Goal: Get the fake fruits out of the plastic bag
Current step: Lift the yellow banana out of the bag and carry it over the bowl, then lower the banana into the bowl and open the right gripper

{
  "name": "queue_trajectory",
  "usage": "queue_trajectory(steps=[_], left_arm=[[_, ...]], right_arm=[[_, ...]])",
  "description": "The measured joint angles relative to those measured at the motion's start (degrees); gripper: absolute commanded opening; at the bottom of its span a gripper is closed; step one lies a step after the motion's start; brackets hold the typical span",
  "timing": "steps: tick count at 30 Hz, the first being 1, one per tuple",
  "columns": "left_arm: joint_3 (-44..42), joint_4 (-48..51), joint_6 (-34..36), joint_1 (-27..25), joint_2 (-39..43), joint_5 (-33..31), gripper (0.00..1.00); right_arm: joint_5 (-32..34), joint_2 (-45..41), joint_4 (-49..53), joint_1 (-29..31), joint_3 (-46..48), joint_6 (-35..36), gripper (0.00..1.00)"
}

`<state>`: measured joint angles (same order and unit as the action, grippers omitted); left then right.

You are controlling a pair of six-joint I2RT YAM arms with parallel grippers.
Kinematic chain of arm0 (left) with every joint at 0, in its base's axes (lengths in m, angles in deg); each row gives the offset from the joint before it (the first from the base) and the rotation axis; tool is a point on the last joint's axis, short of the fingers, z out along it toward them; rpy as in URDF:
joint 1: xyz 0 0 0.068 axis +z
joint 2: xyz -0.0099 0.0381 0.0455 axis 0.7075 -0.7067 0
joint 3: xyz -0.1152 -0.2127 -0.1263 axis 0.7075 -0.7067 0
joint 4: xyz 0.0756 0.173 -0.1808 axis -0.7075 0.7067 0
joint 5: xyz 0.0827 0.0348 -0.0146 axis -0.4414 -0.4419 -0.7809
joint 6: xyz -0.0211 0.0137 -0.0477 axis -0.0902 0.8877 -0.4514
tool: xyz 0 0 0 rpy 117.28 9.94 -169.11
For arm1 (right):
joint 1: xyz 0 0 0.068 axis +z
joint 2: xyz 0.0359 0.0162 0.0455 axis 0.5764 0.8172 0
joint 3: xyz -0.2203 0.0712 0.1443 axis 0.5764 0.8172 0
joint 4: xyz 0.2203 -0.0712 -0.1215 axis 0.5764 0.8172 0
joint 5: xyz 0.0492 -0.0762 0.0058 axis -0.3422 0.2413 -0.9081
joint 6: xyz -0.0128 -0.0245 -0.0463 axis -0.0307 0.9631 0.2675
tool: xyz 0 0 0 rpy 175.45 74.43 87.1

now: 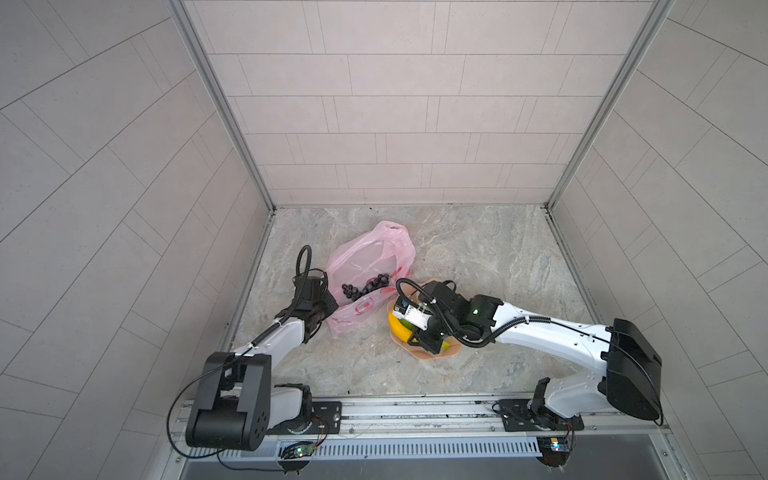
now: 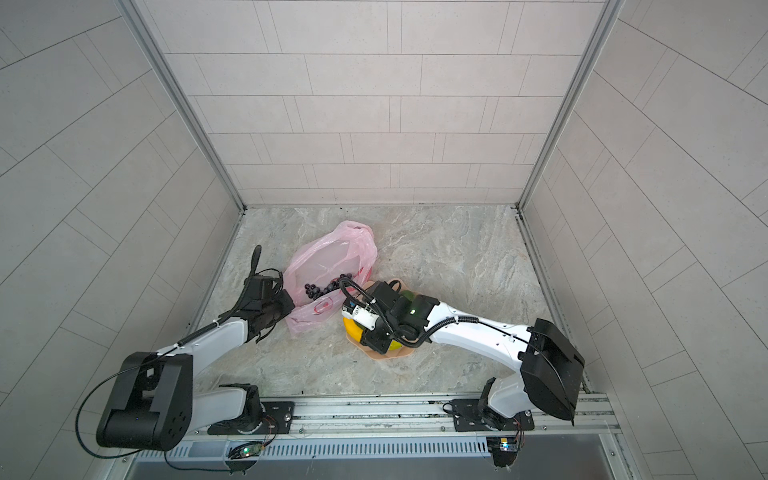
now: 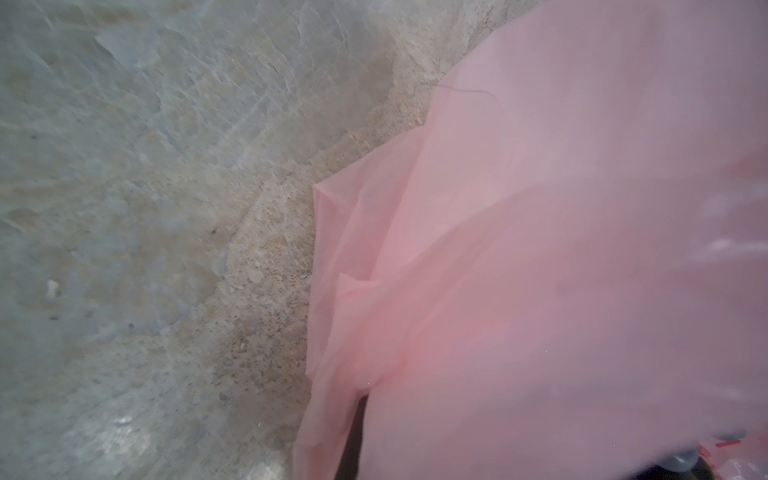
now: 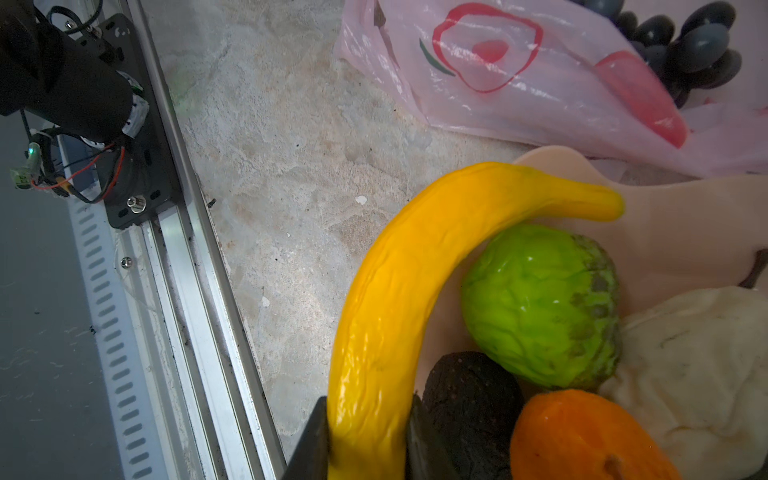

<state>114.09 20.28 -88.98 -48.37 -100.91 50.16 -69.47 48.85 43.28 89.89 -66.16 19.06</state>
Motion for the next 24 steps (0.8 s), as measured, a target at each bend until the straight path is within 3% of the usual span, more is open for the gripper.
queue_trajectory(steps=[16,24], left_arm=[[0.00,0.00,0.02,0.00,0.00,0.02,0.01],[0.00,0.00,0.02,0.00,0.00,0.02,0.01]], right_arm=[[2.21,3.30,-3.48,0.02,2.38,-0.50,0.22],[2.82,3.41,-4.31,0.02,3.85,-1.03,0.38]])
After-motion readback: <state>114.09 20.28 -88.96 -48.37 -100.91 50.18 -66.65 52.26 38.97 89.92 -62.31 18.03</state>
